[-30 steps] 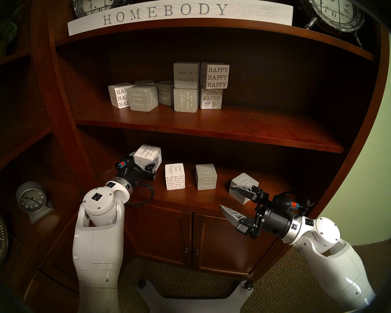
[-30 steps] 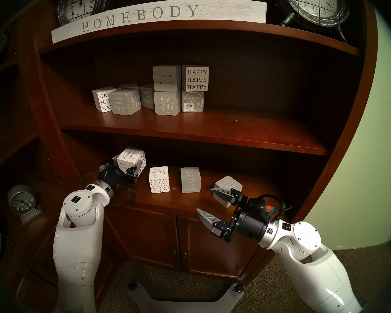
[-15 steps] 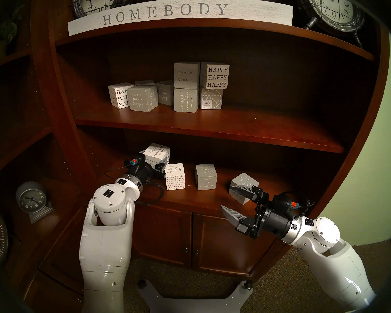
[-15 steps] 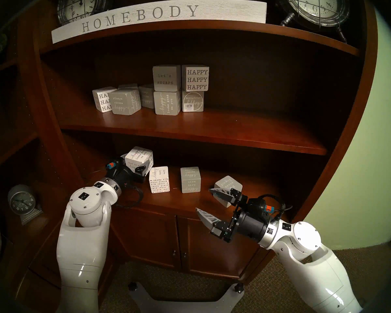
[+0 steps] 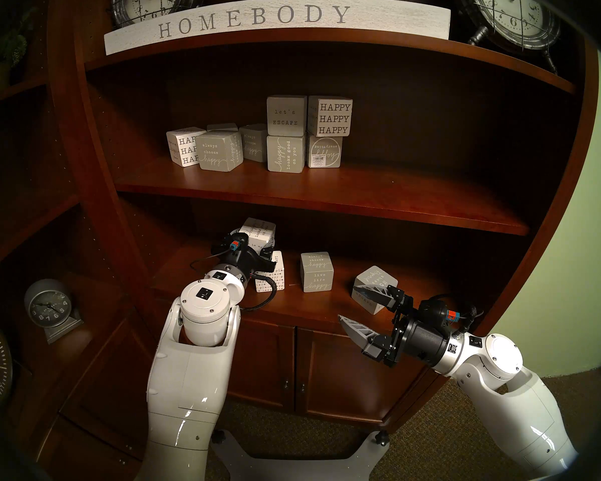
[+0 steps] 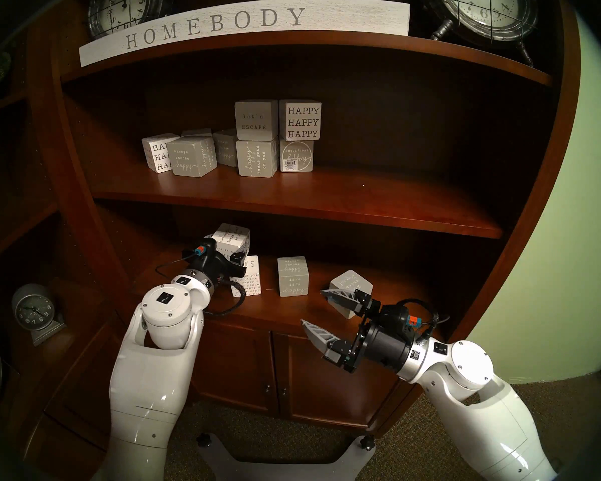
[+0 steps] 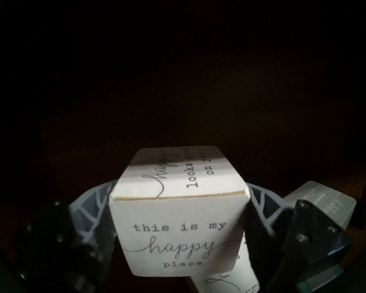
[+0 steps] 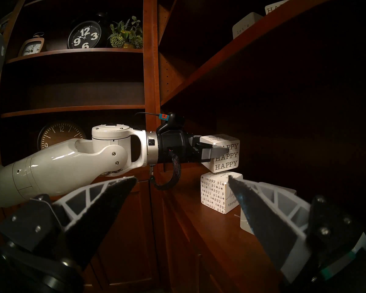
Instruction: Stack four cubes vertically into two groups
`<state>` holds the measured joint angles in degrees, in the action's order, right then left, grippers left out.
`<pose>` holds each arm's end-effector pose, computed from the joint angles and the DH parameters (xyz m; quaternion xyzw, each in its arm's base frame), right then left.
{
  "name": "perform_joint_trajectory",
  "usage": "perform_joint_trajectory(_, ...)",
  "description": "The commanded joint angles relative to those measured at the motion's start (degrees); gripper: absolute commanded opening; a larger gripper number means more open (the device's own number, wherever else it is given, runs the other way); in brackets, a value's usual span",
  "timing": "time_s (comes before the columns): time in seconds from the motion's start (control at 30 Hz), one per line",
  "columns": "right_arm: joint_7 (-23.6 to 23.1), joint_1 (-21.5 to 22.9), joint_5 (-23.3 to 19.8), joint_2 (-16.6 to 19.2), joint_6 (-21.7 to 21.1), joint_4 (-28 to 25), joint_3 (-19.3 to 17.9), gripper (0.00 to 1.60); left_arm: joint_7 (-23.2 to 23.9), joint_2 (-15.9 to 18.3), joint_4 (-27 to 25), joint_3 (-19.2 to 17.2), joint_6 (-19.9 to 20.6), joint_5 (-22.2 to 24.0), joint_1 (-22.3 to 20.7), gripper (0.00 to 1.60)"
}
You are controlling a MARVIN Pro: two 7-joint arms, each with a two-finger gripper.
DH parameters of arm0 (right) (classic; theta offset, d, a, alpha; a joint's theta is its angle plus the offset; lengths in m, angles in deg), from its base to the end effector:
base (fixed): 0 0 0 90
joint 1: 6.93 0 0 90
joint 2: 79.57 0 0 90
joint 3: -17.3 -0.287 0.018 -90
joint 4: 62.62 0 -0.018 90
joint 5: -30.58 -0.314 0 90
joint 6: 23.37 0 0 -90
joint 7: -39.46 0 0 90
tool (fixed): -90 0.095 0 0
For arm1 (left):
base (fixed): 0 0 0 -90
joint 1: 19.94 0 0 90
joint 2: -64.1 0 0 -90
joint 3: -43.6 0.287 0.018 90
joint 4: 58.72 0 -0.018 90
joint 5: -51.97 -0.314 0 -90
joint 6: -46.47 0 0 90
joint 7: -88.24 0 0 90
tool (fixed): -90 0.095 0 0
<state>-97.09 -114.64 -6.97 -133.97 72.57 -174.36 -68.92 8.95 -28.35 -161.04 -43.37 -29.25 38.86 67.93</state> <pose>0.2956 -0.0092 -0.2415 -0.5722 -0.3370 -0.6405 0.3858 0.4301 -0.0447 -0.2266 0.7040 -0.1286 0.6984 0.0009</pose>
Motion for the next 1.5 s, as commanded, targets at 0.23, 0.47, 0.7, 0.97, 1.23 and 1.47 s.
perform_joint_trajectory(0.23, -0.1, 0.1, -0.2, 0.0, -0.2, -0.8, -0.1, 1.60, -4.5, 0.4, -4.2, 3.5, 0.6, 2.8, 1.2, 0.00)
perform_joint_trajectory(0.47, -0.1, 0.1, -0.2, 0.0, -0.2, -0.8, -0.1, 1.60, -5.6, 0.6, -5.1, 4.5, 0.8, 3.9, 2.1, 0.00)
perform_joint_trajectory(0.7, -0.1, 0.1, -0.2, 0.0, -0.2, -0.8, -0.1, 1.60, -6.9, 0.7, -4.3, 5.1, 0.7, 4.8, 1.8, 0.00)
perform_joint_trajectory(0.97, -0.1, 0.1, -0.2, 0.0, -0.2, -0.8, -0.1, 1.60, -10.2, 0.7, -3.0, 6.7, 1.2, 5.8, 0.7, 0.00)
perform_joint_trajectory(1.23, -0.1, 0.1, -0.2, 0.0, -0.2, -0.8, -0.2, 1.60, -13.1, 0.8, -2.4, 8.6, 1.5, 7.0, 0.1, 0.00)
perform_joint_trajectory(1.47, -0.1, 0.1, -0.1, 0.0, -0.2, -0.8, -0.2, 1.60, -18.1, 0.8, -1.6, 11.1, 2.2, 7.7, -0.8, 0.00)
